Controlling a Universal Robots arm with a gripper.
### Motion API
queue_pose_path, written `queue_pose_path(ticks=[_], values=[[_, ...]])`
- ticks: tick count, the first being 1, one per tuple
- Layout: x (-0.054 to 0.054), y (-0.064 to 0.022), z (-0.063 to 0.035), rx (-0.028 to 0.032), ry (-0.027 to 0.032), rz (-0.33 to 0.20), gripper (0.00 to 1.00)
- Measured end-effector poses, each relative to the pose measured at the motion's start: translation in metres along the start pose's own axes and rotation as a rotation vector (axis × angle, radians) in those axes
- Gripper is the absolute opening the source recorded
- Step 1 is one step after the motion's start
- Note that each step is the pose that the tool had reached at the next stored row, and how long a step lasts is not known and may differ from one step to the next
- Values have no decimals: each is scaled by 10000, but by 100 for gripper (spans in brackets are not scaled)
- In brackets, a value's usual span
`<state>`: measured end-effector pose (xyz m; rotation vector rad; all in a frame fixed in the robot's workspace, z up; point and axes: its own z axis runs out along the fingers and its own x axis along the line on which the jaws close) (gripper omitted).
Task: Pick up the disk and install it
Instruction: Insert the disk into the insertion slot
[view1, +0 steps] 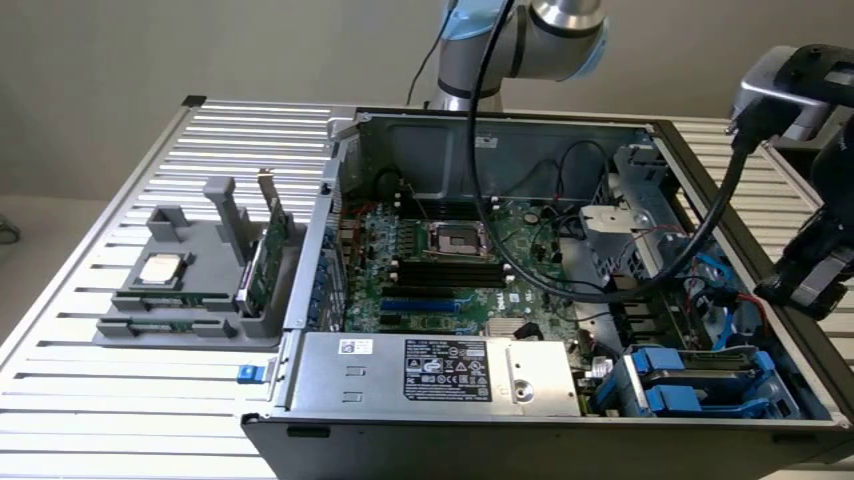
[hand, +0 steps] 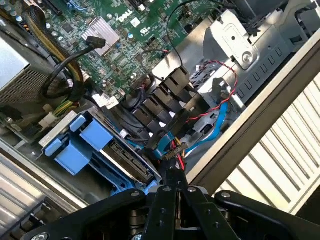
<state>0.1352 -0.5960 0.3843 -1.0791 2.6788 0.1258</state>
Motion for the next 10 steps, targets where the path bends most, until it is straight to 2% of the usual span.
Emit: queue_pose_path(ticks=[2,3,4,10], values=[[0,0,3,70,24,328,11],[2,0,6,89,72,568,11],[3,0,8,53,210,898,11],[3,0,9,-151,605,1478,11]])
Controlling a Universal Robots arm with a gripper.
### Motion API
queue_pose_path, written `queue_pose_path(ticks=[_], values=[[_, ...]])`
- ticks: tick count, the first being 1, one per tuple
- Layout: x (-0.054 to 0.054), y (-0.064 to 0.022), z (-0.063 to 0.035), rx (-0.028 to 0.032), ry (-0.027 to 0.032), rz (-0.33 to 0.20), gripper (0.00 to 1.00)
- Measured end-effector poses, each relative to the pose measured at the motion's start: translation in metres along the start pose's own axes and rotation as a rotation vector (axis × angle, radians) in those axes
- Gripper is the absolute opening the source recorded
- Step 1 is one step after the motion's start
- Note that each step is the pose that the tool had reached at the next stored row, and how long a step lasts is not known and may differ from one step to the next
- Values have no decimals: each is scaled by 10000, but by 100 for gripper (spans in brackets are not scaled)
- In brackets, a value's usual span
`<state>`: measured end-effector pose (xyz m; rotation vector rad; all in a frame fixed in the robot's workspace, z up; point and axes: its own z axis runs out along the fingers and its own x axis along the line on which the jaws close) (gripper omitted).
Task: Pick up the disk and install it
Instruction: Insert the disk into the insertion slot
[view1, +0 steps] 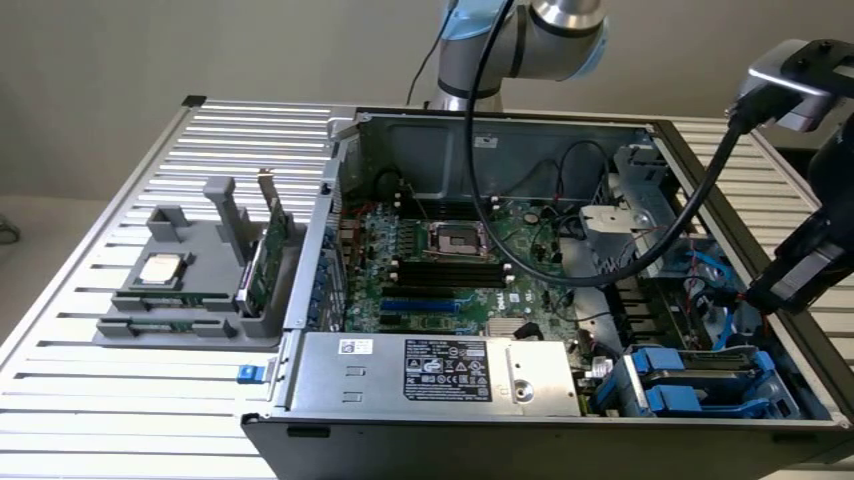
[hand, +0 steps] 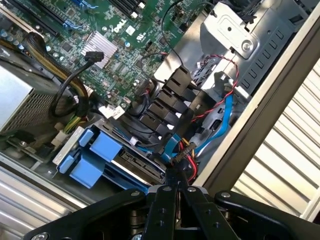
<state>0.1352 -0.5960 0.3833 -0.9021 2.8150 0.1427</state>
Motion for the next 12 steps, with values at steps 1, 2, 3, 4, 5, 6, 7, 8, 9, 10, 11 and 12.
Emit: queue_pose_path(ticks=[1,2,3,4,5,6,7,8,9,10,11,12], values=[[0,0,0,-20,49,85,11],[1,1,0,-32,83,171,11],[2,1,0,-38,110,259,11],[2,1,0,-41,133,345,11],[2,1,0,-43,152,430,11],[2,2,0,-44,167,517,11],[3,2,-1,-42,178,604,11],[3,2,-1,-39,187,698,11],[4,3,-1,-37,194,784,11],[4,3,-1,-35,200,870,11],[4,3,-1,-33,206,956,11],[5,4,-1,-31,212,1041,11]])
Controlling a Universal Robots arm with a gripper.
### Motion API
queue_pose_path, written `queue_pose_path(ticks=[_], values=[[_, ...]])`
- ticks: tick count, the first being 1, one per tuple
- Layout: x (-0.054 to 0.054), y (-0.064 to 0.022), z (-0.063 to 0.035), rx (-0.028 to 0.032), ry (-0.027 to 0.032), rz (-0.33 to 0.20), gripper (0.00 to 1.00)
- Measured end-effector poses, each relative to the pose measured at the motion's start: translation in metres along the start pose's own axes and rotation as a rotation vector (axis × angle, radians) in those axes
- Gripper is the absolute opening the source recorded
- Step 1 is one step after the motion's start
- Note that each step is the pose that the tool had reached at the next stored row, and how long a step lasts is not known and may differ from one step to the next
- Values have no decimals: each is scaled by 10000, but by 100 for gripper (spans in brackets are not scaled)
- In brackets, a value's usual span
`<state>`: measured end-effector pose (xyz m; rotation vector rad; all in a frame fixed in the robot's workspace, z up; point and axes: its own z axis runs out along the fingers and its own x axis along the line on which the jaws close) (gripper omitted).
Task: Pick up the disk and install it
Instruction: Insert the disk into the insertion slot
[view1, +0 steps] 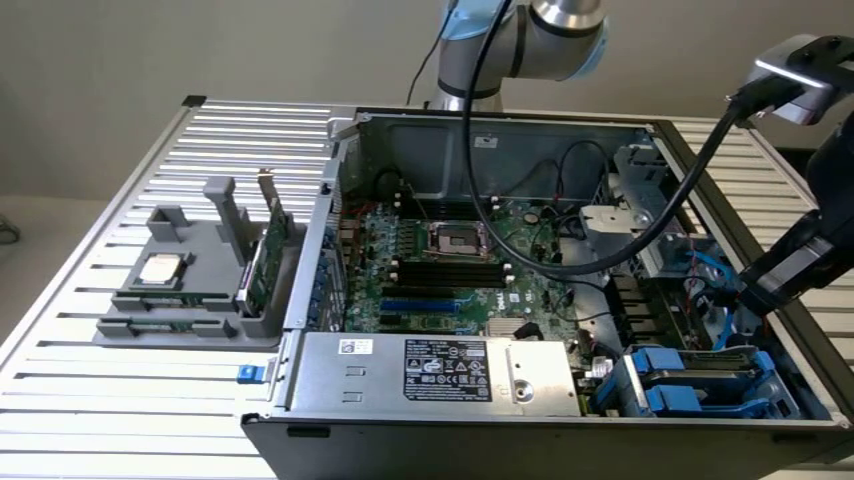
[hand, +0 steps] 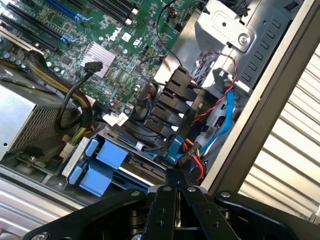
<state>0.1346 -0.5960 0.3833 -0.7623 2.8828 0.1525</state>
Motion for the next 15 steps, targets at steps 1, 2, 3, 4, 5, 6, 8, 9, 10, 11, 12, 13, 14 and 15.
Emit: queue_pose_path(ticks=[1,2,3,4,5,6,8,9,10,11,12,13,14,15], values=[[1,0,0,2,6,86,11],[1,1,-1,4,13,174,11],[2,1,-1,5,18,261,11],[3,2,-1,6,24,346,11],[3,2,-1,8,29,431,11],[4,2,0,9,35,518,11],[6,3,-1,14,46,697,11],[6,3,-1,17,50,783,11],[7,4,-1,20,54,870,11],[8,4,-1,22,58,955,11],[8,5,-1,24,61,1041,11],[9,5,-1,26,65,1127,11],[10,5,-1,28,68,1213,11],[10,6,-2,30,72,1305,12]])
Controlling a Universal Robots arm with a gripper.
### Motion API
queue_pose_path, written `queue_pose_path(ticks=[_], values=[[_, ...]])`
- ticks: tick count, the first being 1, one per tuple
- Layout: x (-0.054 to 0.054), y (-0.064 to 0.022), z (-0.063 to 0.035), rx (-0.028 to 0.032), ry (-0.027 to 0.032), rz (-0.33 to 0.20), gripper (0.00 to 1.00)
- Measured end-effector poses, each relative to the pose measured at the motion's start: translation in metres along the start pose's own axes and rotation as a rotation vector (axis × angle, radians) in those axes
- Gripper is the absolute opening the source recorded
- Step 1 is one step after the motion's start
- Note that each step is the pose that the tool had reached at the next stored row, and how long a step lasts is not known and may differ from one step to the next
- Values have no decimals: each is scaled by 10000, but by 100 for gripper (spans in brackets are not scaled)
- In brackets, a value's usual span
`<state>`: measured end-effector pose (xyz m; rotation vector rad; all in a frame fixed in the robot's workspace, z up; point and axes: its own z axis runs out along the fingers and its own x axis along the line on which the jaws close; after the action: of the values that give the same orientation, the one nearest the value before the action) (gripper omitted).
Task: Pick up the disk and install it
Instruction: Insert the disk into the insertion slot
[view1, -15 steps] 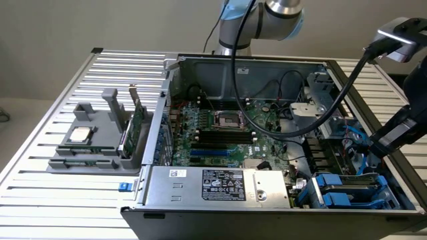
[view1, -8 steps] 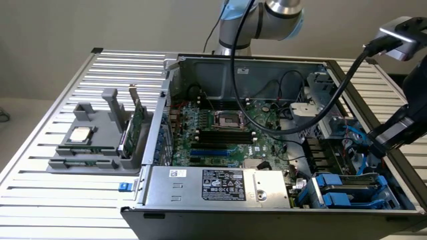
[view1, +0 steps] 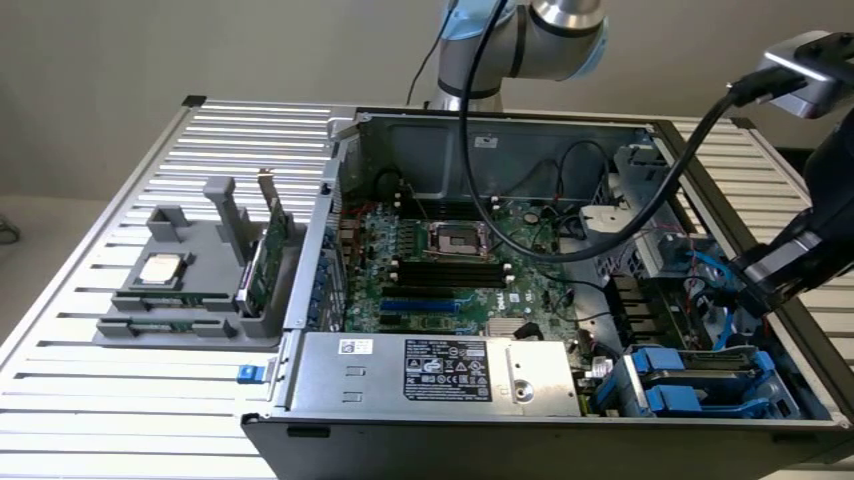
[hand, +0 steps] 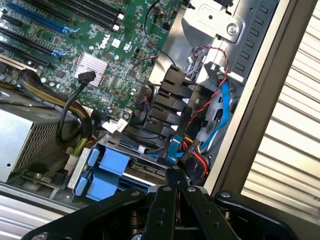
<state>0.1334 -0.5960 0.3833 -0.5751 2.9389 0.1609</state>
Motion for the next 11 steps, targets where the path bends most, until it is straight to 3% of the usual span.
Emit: queue_pose_path(ticks=[3,5,11], values=[[2,1,0,5,10,255,17],[4,2,-1,10,12,429,31],[7,3,-1,60,4,1023,31]])
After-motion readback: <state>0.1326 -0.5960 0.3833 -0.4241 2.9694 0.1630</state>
